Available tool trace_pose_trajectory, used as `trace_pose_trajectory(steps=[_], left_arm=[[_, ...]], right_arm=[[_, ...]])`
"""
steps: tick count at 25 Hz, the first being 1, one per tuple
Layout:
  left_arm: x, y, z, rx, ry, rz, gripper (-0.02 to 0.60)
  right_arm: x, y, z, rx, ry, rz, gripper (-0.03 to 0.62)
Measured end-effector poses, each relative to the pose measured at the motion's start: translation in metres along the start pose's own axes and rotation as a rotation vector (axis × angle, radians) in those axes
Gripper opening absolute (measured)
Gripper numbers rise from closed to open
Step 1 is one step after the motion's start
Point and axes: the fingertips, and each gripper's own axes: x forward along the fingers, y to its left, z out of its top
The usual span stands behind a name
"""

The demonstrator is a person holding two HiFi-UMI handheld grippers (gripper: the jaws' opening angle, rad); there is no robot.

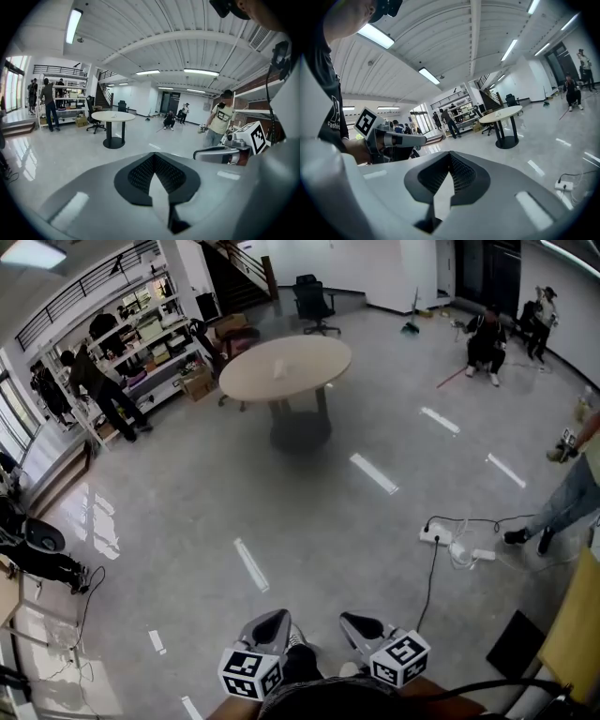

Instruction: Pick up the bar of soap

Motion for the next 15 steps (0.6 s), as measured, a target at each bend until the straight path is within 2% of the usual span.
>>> trace_pose_trajectory(steps=[6,12,15], left_arm=[[0.049,0.023,0.032,0.028,-0.010,-0.065,0.008],[0.081,0.073,0.086,0.030,-0.060,-0.137,0.008],[0.094,0.108,0.100,0.036,-0.070,-0.164,0.008]], right_arm=[[0.026,-0.037,0.030,0.004,-0.009,-0.080,0.006],[0.067,-0.056,0.089,-0.049,-0.046,-0.175,0.006],[0.102,-0.062,0.103,-0.051,-0.051,-0.203,0.006]])
